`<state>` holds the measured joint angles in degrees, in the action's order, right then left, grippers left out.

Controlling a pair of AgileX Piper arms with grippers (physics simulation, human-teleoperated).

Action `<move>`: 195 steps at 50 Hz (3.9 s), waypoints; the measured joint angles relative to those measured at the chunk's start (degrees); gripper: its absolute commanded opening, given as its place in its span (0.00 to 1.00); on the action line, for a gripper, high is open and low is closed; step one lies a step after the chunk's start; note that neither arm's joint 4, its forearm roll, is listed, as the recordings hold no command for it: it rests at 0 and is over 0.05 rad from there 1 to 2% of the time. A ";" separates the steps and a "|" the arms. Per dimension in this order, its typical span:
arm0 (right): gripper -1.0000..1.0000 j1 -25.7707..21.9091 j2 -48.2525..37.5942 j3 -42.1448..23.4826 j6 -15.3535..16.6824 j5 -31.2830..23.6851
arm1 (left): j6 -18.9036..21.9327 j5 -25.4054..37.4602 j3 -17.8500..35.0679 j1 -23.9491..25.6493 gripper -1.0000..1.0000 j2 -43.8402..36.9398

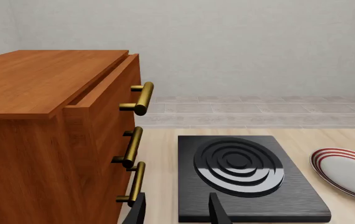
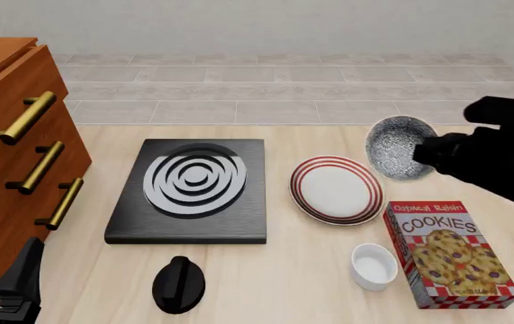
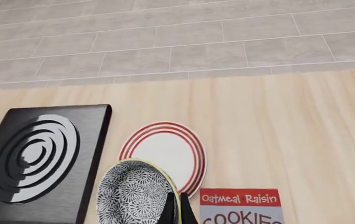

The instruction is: Pick the akita bowl next to the ramekin and place it on the plate.

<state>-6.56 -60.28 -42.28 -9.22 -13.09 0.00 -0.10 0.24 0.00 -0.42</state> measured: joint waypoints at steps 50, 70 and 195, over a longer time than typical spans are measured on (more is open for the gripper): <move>0.00 1.02 -15.82 -4.27 -2.04 11.13 | 0.00 0.00 0.00 0.00 1.00 0.00; 0.00 0.60 -20.54 -6.37 -2.85 13.57 | 0.00 0.00 0.00 0.00 1.00 0.00; 0.00 -1.55 -44.03 -9.96 -7.02 28.52 | 0.00 0.00 0.00 0.00 1.00 0.00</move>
<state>-8.11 -104.31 -52.23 -16.24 15.43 0.00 -0.10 0.24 0.00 -0.42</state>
